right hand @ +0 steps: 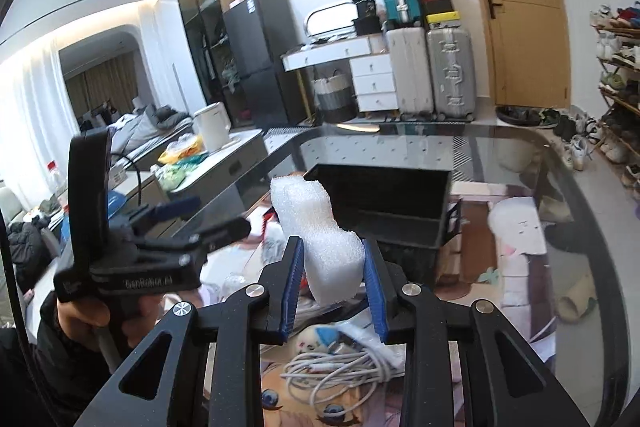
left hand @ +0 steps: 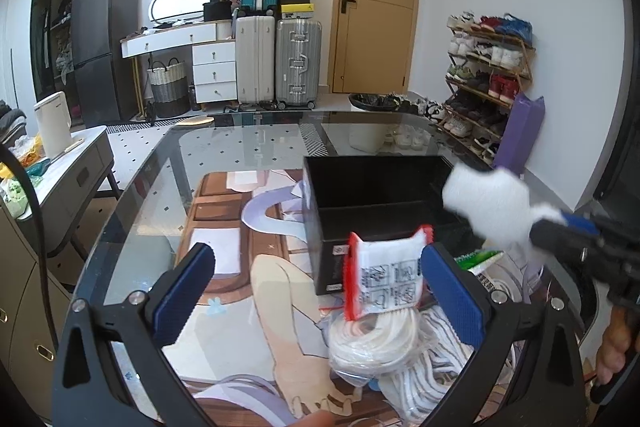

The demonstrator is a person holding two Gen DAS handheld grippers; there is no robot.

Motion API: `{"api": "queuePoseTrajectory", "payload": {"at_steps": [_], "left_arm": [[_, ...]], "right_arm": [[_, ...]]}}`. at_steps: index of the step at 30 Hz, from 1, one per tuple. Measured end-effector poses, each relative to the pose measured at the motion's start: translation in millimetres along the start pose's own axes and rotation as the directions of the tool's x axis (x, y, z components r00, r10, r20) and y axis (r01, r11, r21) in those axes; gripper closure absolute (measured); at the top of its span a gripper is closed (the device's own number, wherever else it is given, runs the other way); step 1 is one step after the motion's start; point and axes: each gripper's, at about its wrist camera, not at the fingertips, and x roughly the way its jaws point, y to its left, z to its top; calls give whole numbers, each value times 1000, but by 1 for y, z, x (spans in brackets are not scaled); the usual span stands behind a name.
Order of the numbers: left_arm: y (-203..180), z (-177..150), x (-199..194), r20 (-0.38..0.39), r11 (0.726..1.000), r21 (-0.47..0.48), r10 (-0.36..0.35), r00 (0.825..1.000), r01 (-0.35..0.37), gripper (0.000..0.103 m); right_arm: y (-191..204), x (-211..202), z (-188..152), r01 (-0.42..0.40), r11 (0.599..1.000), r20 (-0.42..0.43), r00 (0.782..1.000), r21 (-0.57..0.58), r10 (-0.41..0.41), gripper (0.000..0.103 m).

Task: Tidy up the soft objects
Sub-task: 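Lift the foam with the right gripper while the left gripper grasps the red-white packet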

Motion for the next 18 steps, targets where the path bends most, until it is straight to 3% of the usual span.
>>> {"api": "queuePoseTrajectory", "payload": {"at_steps": [5, 15, 18], "left_arm": [[-17, -6, 14, -40, 997, 53, 57, 998, -55, 0], [-38, -12, 37, -109, 996, 77, 58, 992, -50, 0], [-40, -11, 39, -120, 996, 84, 47, 992, -37, 5]], "right_arm": [[-10, -6, 1, 34, 999, 15, 999, 16, -34, 73], [-25, -3, 1, 64, 997, 8, 998, 37, -65, 73], [-26, -1, 1, 67, 997, 7, 998, 38, -68, 73]]}}
